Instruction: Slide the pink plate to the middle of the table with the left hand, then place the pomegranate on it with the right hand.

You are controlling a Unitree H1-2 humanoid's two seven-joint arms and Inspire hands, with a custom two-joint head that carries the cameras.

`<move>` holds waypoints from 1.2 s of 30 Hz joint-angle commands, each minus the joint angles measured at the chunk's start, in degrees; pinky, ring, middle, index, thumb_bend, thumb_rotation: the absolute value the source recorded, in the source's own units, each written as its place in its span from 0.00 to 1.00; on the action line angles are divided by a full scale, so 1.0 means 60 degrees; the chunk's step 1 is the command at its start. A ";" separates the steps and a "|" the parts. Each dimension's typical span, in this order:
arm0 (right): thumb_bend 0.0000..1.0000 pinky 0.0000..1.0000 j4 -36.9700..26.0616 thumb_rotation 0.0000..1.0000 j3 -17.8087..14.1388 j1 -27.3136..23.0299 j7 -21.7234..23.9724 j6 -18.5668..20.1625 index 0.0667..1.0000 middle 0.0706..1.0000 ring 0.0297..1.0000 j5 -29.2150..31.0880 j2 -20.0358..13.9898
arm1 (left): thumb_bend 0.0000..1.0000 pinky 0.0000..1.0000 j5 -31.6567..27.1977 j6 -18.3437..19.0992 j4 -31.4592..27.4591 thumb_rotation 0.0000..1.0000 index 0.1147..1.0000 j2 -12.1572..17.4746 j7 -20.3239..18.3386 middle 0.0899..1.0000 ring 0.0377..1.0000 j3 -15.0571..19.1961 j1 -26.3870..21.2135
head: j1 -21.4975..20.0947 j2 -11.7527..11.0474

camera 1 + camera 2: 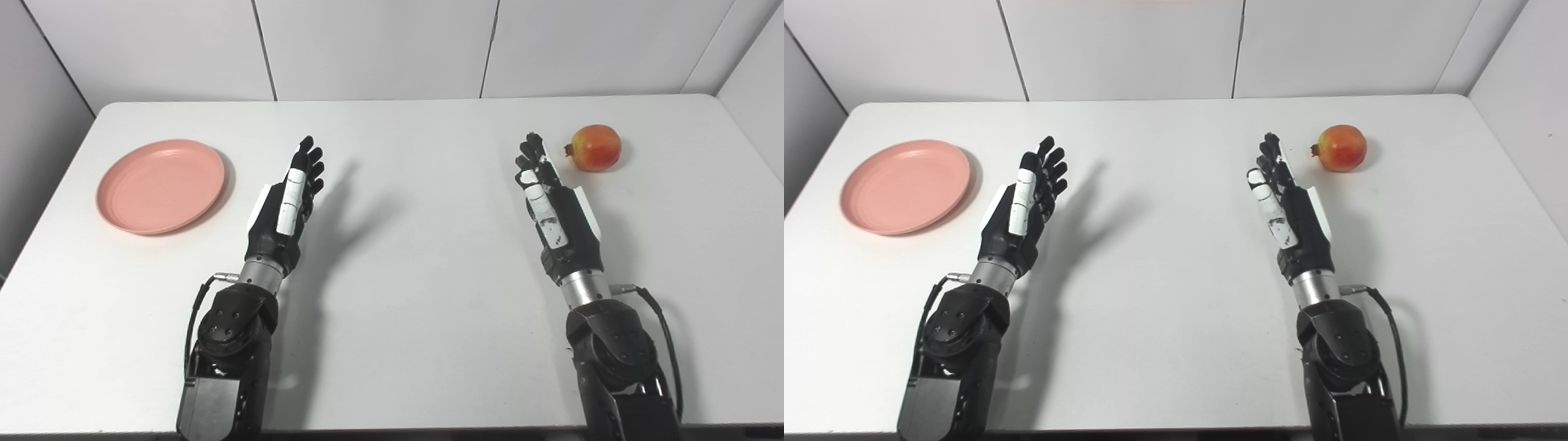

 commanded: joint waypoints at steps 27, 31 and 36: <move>0.79 1.00 -0.0456 0.85 -0.0047 -0.0346 -0.0008 0.0166 1.00 1.00 1.00 -0.0040 -0.0017 | 0.81 1.00 0.0165 -0.0073 -0.0342 1.00 1.00 -0.0008 -0.0028 1.00 1.00 -0.0040 -0.0390 | 0.0106 0.0278; 0.77 1.00 -0.0328 0.85 -0.0059 -0.0430 -0.0003 -0.0015 1.00 1.00 1.00 -0.0020 -0.0005 | 0.82 1.00 0.0308 -0.0092 -0.0290 1.00 1.00 0.0001 -0.0001 1.00 1.00 -0.0065 -0.0426 | 0.0085 0.0237; 0.77 1.00 -0.0377 0.85 -0.0067 -0.0414 -0.0018 0.0130 1.00 1.00 1.00 -0.0037 -0.0018 | 0.82 1.00 0.0069 -0.0131 -0.0243 1.00 1.00 -0.0026 -0.0120 1.00 1.00 0.0003 -0.0441 | 0.0085 0.0237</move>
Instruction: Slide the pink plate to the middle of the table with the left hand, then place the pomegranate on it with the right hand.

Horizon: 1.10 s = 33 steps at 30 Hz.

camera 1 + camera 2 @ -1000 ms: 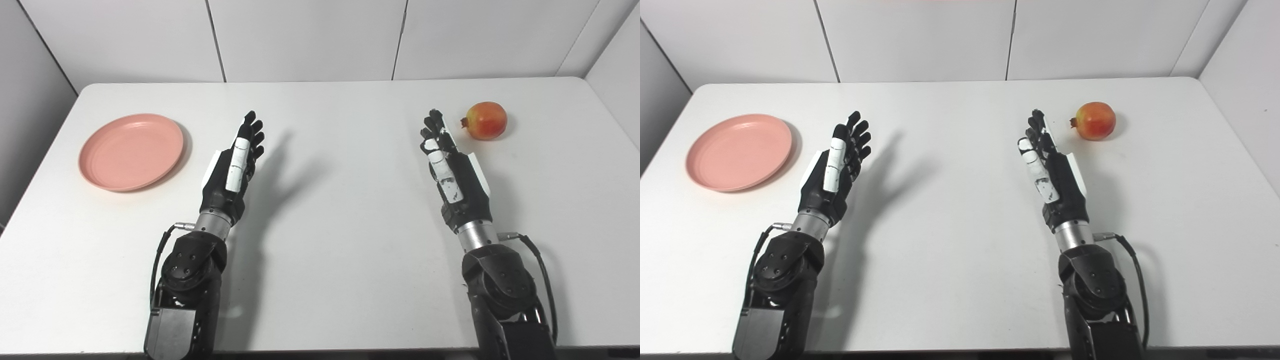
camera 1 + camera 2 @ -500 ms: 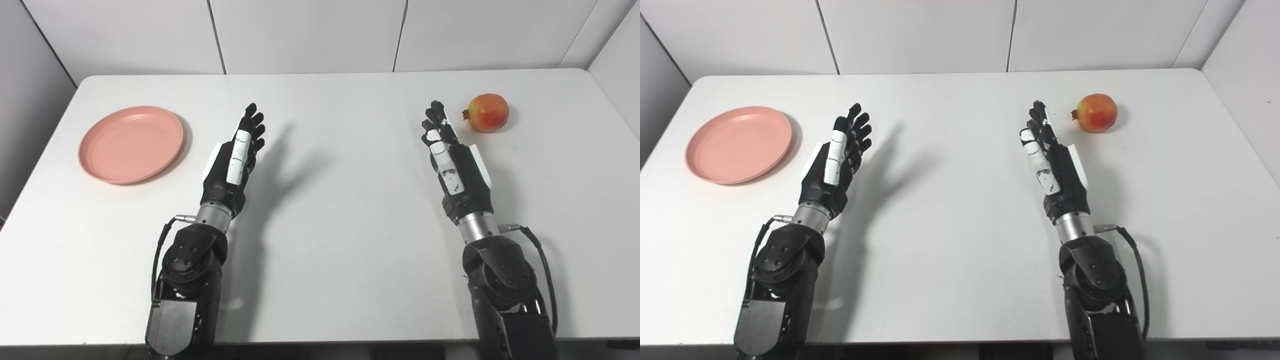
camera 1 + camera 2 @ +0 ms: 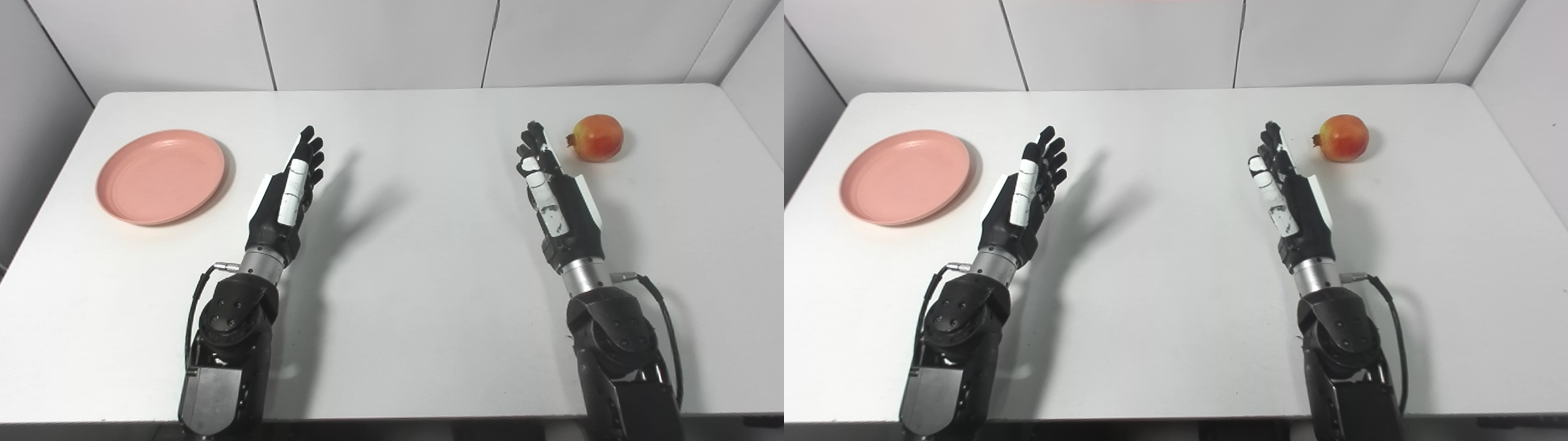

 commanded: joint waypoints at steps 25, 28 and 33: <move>0.79 1.00 0.0509 0.85 -0.0043 -0.0545 0.0051 -0.0504 1.00 1.00 1.00 0.0012 0.0004 | 0.79 1.00 0.0685 -0.1243 0.1144 1.00 1.00 -0.0077 0.0384 1.00 1.00 -0.0064 -0.0985 | 0.0117 -0.0164; 0.79 1.00 0.0692 0.84 -0.0048 -0.0580 0.0037 -0.0725 1.00 1.00 1.00 -0.0036 -0.0013 | 0.81 1.00 0.0889 -0.1540 0.1624 1.00 1.00 -0.0084 0.0480 1.00 1.00 -0.0116 -0.1170 | 0.0128 -0.0168; 0.78 1.00 0.0959 0.85 -0.0090 -0.0669 0.0018 -0.1053 1.00 1.00 1.00 -0.0052 -0.0047 | 0.82 1.00 0.1149 -0.2017 0.2296 1.00 1.00 -0.0146 0.0722 1.00 1.00 -0.0147 -0.1408 | 0.0190 -0.0171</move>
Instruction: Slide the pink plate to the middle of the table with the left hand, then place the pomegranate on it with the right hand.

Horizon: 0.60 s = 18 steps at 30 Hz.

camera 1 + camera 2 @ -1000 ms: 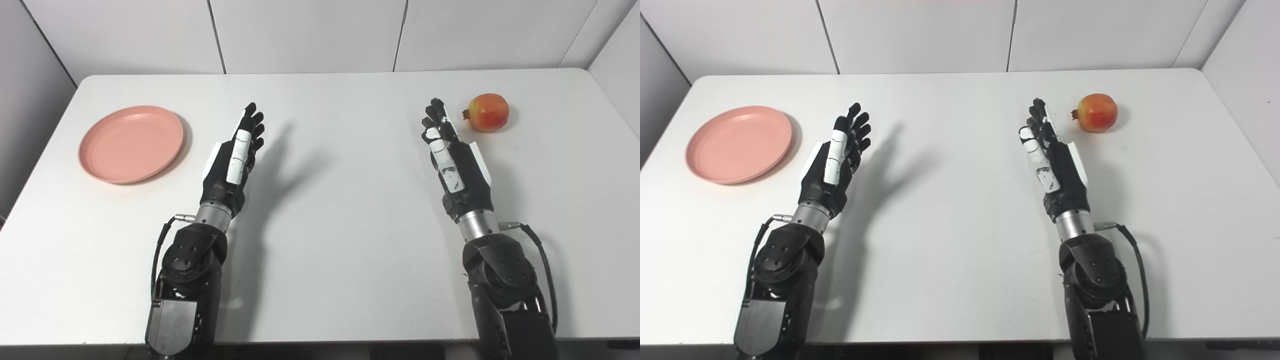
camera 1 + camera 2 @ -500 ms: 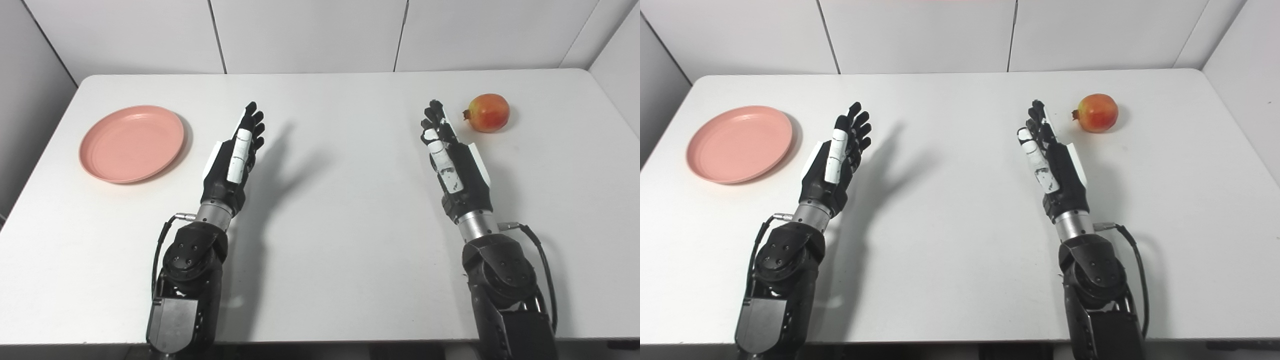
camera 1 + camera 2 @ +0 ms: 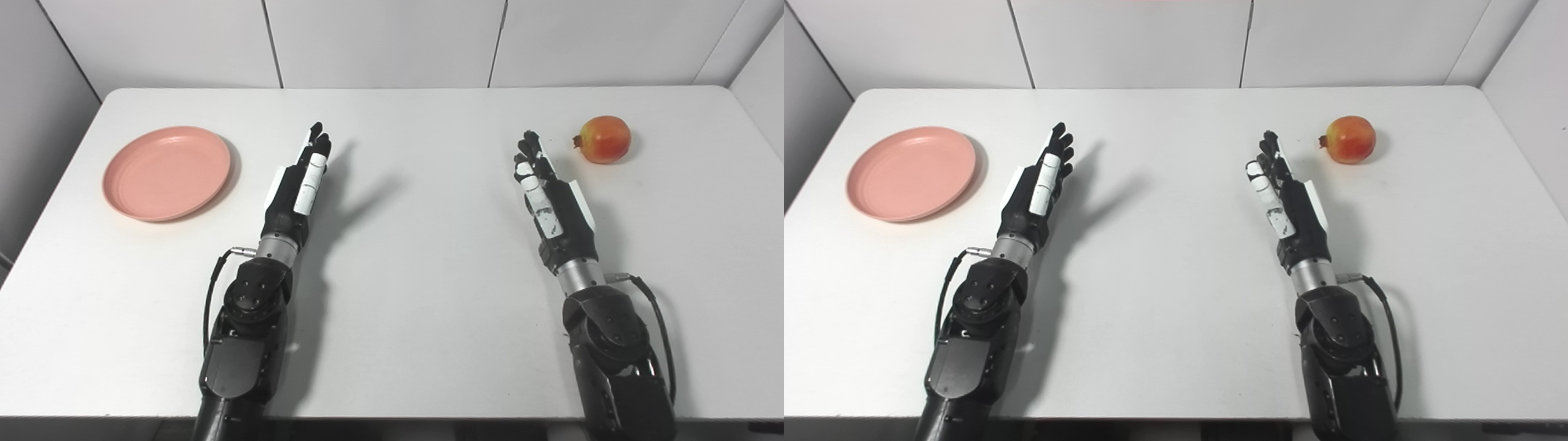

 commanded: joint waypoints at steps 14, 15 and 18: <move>0.78 1.00 0.0175 0.87 -0.0190 -0.0600 -0.0062 -0.0883 1.00 1.00 1.00 0.0031 0.0005 | 0.82 1.00 0.0410 -0.1027 0.0010 1.00 1.00 -0.0223 0.0438 1.00 1.00 -0.0075 -0.0265 | -0.0133 -0.0056; 0.78 1.00 0.0209 0.86 -0.0205 -0.0621 -0.0075 -0.0907 1.00 1.00 1.00 0.0040 0.0018 | 0.81 1.00 0.0420 -0.1071 0.0001 1.00 1.00 -0.0249 0.0449 1.00 1.00 -0.0089 -0.0227 | -0.0142 -0.0059; 0.77 1.00 0.0233 0.87 -0.0231 -0.0673 -0.0115 -0.0868 1.00 1.00 1.00 0.0044 0.0051 | 0.80 1.00 0.0387 -0.1126 -0.0004 1.00 1.00 -0.0253 0.0367 1.00 1.00 -0.0150 -0.0176 | -0.0145 -0.0039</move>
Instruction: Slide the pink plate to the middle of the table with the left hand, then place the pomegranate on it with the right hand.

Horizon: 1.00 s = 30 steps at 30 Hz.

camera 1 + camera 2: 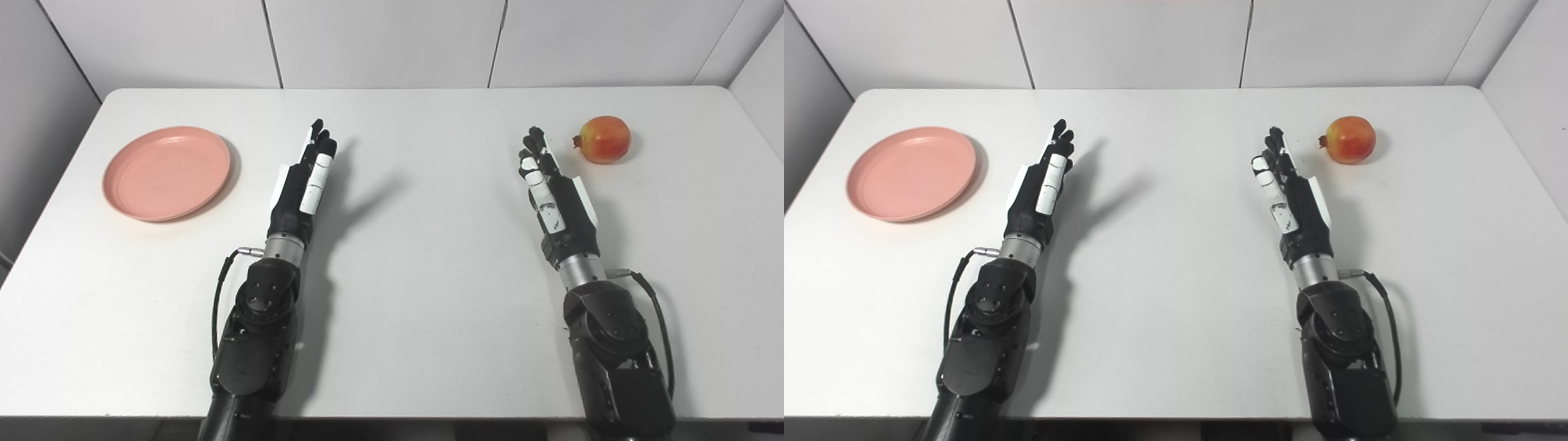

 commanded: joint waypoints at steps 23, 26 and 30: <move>0.78 1.00 -0.0064 0.86 -0.0073 -0.0448 -0.0054 -0.0452 1.00 1.00 1.00 -0.0055 0.0039 | 0.81 1.00 -0.0299 0.0260 -0.0885 1.00 1.00 -0.0105 -0.0184 1.00 1.00 0.0009 -0.0010 | 0.0002 -0.0007; 0.78 1.00 -0.0063 0.86 -0.0066 -0.0437 -0.0040 -0.0435 1.00 1.00 1.00 -0.0055 0.0023 | 0.81 1.00 -0.0263 0.0364 -0.0948 1.00 1.00 -0.0118 -0.0174 1.00 1.00 -0.0012 0.0007 | -0.0017 -0.0013; 0.78 1.00 -0.0080 0.87 -0.0055 -0.0427 -0.0027 -0.0386 1.00 1.00 1.00 -0.0076 -0.0008 | 0.81 1.00 -0.0248 0.0341 -0.0935 1.00 1.00 -0.0097 -0.0176 1.00 1.00 -0.0027 -0.0034 | -0.0008 0.0015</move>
